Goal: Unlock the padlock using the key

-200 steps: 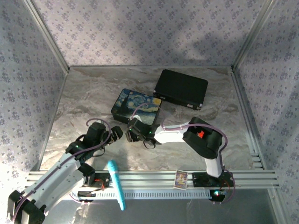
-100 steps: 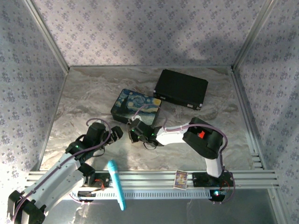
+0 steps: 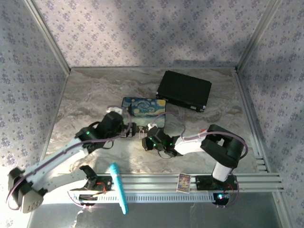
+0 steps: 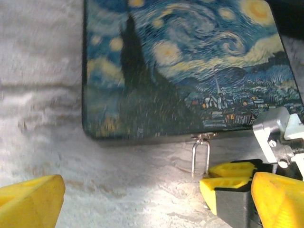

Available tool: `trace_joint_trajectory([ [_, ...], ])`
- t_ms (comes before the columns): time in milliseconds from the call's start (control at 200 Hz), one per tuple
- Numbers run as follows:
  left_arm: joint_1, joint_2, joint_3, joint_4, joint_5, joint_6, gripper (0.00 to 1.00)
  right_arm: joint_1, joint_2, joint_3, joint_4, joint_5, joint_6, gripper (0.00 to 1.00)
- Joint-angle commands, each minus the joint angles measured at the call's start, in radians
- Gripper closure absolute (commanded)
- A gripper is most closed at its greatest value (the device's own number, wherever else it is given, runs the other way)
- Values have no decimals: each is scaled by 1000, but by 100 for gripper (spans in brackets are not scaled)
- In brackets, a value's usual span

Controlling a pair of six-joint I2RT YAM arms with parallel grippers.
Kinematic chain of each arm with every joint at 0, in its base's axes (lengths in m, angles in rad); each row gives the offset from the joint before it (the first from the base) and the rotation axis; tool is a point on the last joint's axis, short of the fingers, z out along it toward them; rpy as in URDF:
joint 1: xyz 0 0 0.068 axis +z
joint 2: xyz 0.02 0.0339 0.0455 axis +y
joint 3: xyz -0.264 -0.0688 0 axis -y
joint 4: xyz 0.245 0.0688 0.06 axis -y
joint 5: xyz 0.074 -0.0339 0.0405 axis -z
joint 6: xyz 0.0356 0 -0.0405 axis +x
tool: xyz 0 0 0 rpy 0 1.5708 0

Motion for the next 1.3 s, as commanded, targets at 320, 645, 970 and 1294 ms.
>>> trace_joint_trajectory([
  [320,-55,450,232,18,66,729,13,-78,-106,-228,150,-52,94,98],
  [645,-89,633,251,-48,9,775,42,-96,-17,-268,348,-7,236,100],
  [970,-110,689,182,-28,-7,775,65,-79,76,-259,574,140,370,100],
  [1294,-118,687,141,1,-1,790,66,-149,-4,-271,527,161,353,100],
])
